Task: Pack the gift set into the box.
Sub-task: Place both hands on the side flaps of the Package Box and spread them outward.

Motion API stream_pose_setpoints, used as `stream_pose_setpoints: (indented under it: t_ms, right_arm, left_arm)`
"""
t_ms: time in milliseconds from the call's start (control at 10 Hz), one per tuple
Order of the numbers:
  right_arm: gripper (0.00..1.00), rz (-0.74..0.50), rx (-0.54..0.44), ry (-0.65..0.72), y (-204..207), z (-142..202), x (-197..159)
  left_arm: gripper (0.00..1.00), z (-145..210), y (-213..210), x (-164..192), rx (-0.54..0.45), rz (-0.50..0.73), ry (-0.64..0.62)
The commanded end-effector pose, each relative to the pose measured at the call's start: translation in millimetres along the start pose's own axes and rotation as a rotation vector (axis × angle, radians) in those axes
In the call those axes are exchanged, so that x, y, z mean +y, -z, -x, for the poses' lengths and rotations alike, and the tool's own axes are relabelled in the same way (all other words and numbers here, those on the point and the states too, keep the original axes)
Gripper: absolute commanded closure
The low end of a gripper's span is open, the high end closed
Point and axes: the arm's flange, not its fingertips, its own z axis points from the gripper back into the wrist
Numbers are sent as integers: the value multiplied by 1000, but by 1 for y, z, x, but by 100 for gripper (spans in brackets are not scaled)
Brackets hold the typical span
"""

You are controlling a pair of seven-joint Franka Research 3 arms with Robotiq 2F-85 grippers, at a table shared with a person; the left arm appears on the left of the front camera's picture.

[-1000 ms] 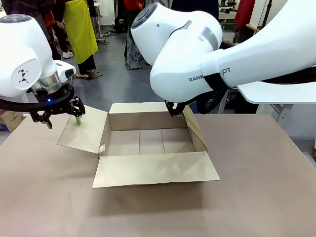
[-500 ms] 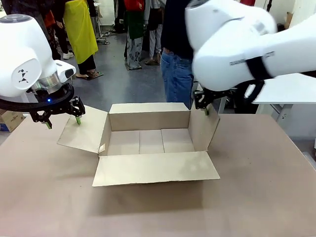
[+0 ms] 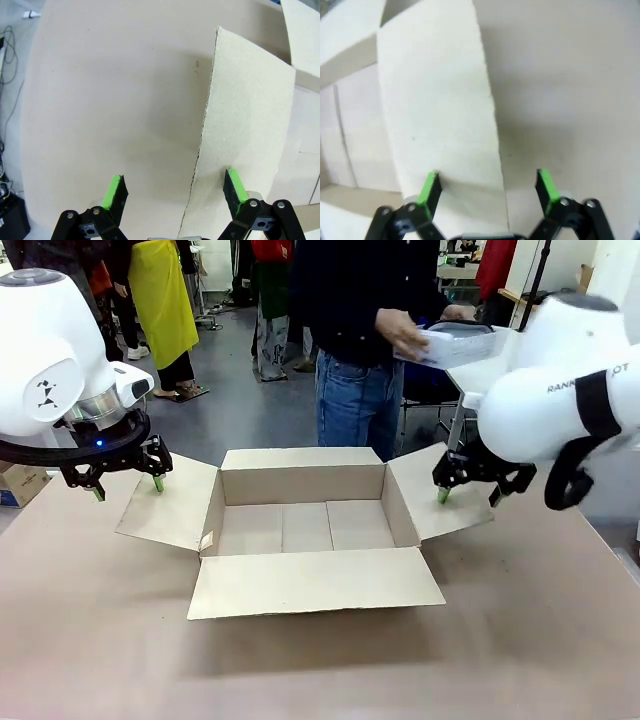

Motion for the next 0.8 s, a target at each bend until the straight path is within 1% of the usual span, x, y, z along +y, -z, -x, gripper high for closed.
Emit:
stream_pose_setpoints:
  t_ms: [0, 700]
  right_arm:
    - [0, 85, 10, -4, -14, -7, 21]
    - [0, 85, 10, -4, -14, -7, 21]
  left_arm:
    - [0, 0, -2, -1, -8, -19, -9]
    - [0, 0, -2, -1, -8, -19, -9]
